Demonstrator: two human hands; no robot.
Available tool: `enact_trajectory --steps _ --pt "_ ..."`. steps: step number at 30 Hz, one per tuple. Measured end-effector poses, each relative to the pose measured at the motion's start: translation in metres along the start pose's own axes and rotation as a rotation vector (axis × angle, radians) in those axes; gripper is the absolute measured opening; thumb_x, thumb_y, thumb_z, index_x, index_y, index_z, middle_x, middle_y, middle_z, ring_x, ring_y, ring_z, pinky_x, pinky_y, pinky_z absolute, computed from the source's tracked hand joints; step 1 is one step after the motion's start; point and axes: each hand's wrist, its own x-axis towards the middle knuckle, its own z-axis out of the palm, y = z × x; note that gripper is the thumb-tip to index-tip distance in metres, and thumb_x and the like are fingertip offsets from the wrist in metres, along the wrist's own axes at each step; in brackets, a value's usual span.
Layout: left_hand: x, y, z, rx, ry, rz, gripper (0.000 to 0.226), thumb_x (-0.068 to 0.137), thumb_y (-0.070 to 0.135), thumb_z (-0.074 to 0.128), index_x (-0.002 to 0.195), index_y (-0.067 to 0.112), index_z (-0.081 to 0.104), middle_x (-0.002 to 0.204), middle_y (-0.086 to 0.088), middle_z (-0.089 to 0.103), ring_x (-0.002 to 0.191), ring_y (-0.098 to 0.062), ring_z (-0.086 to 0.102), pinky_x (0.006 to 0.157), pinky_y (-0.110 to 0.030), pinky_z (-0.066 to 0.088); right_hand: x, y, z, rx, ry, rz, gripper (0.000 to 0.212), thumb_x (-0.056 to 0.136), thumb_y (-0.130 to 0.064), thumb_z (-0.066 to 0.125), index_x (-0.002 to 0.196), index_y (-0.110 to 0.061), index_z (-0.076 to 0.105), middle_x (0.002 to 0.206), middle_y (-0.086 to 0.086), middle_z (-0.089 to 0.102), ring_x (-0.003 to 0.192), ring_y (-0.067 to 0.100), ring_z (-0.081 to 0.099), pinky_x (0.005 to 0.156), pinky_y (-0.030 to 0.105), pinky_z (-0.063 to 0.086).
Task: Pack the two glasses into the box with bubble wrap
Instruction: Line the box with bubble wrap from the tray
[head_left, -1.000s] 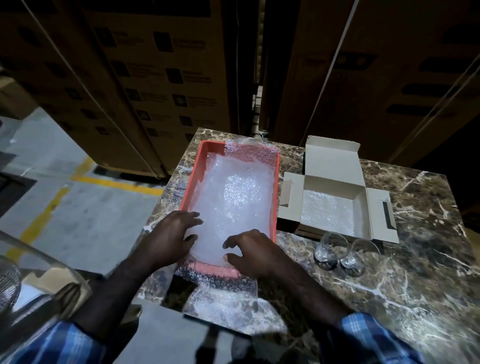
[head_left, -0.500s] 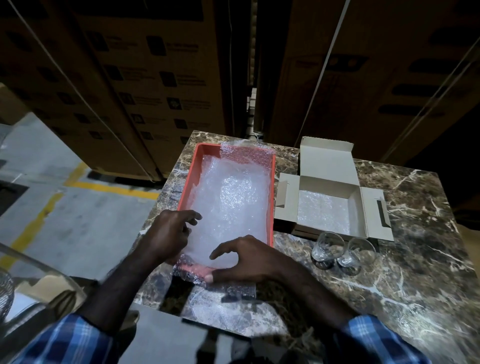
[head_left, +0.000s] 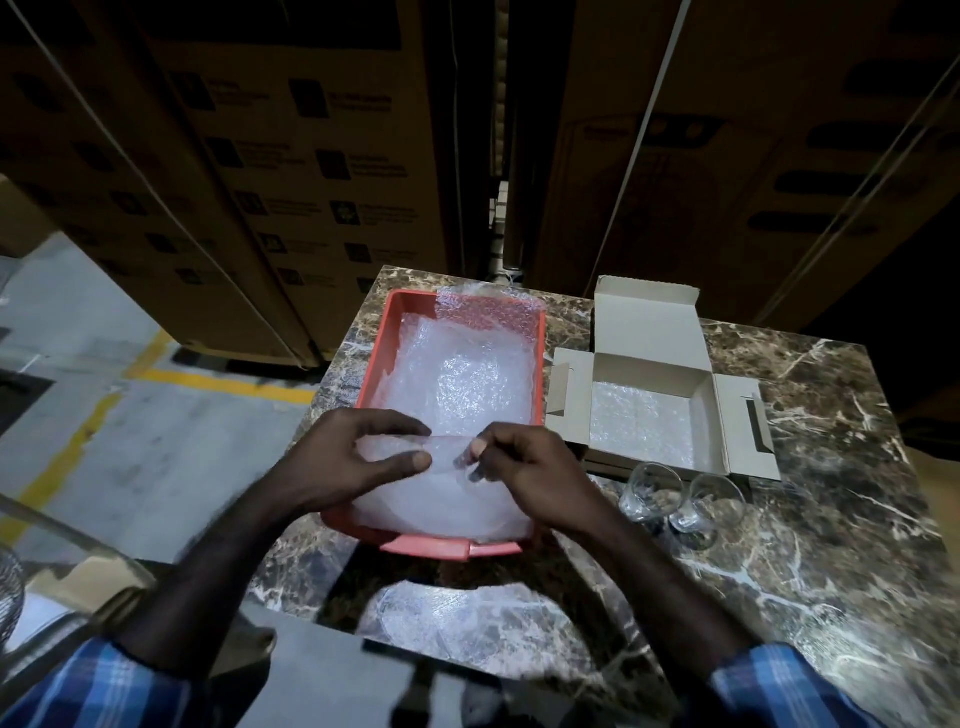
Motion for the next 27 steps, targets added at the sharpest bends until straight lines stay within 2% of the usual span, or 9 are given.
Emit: enact_trajectory --steps 4,6,8,9,13,17,20,23,27 --pt "0.011 0.015 0.000 0.164 0.174 0.116 0.028 0.078 0.037 0.084 0.103 0.027 0.078 0.102 0.015 0.074 0.095 0.005 0.066 0.085 -0.018 0.051 0.009 -0.015 -0.018 -0.015 0.070 -0.096 0.019 0.101 -0.021 0.057 0.091 -0.012 0.071 0.090 -0.001 0.075 0.078 0.012 0.072 0.081 0.039 0.056" --pt "0.018 0.022 -0.003 0.141 0.264 0.155 0.014 0.086 0.021 0.078 0.100 0.020 0.080 0.099 0.011 0.076 0.092 0.005 0.067 0.078 -0.013 0.049 0.010 -0.020 -0.030 -0.078 0.074 -0.123 0.012 0.097 -0.020 0.064 0.091 -0.015 0.072 0.085 -0.005 0.073 0.076 0.005 0.069 0.074 0.028 0.055" --pt "0.024 0.027 -0.007 0.102 0.304 0.154 0.014 0.087 0.015 0.076 0.101 0.018 0.080 0.097 0.012 0.076 0.093 0.010 0.066 0.074 -0.004 0.044 0.011 -0.022 -0.041 -0.152 0.036 -0.102 0.006 0.093 -0.016 0.069 0.091 -0.013 0.074 0.080 -0.011 0.070 0.069 -0.004 0.063 0.064 0.014 0.047" --pt "0.028 0.029 -0.009 0.100 0.320 0.154 0.015 0.087 0.012 0.076 0.101 0.018 0.079 0.097 0.012 0.076 0.093 0.011 0.065 0.073 -0.002 0.043 0.012 -0.021 -0.046 -0.183 0.016 -0.087 0.005 0.092 -0.014 0.070 0.091 -0.013 0.075 0.080 -0.012 0.070 0.068 -0.004 0.063 0.063 0.013 0.046" --pt "0.048 0.035 -0.014 0.124 0.340 0.139 0.026 0.084 0.002 0.075 0.104 0.017 0.079 0.100 0.005 0.076 0.087 0.005 0.067 0.072 -0.003 0.044 0.020 -0.024 -0.071 -0.103 0.099 -0.061 0.007 0.094 -0.009 0.065 0.092 -0.011 0.072 0.087 0.000 0.075 0.079 0.011 0.071 0.075 0.031 0.057" --pt "0.074 0.058 -0.014 -0.050 0.364 0.172 0.033 0.083 -0.004 0.075 0.105 0.020 0.076 0.103 0.007 0.075 0.098 -0.004 0.068 0.087 -0.025 0.055 0.024 -0.039 -0.108 0.093 0.215 -0.065 0.010 0.101 -0.012 0.055 0.095 -0.012 0.062 0.089 0.001 0.076 0.080 0.018 0.071 0.074 0.034 0.056" --pt "0.091 0.093 -0.008 -0.150 0.398 0.264 0.041 0.081 -0.004 0.076 0.091 0.036 0.073 0.082 0.027 0.072 0.085 0.008 0.066 0.077 -0.012 0.049 0.020 -0.048 -0.138 0.113 0.314 -0.137 0.011 0.101 -0.012 0.055 0.093 -0.015 0.062 0.085 0.002 0.074 0.080 0.022 0.071 0.075 0.042 0.056" --pt "0.106 0.131 0.006 -0.241 0.399 0.355 0.039 0.084 0.000 0.074 0.091 0.038 0.072 0.083 0.027 0.073 0.085 0.006 0.067 0.076 -0.014 0.048 0.004 -0.056 -0.170 0.126 0.450 -0.223 0.014 0.100 -0.010 0.056 0.093 -0.017 0.065 0.095 0.016 0.070 0.090 0.036 0.070 0.076 0.046 0.056" --pt "0.117 0.179 0.034 -0.330 0.404 0.470 0.035 0.086 0.001 0.073 0.093 0.035 0.073 0.088 0.026 0.073 0.091 -0.002 0.070 0.078 -0.019 0.053 -0.032 -0.060 -0.216 0.142 0.589 -0.335 0.012 0.098 -0.013 0.060 0.093 -0.020 0.069 0.099 0.015 0.072 0.095 0.033 0.070 0.081 0.044 0.057"
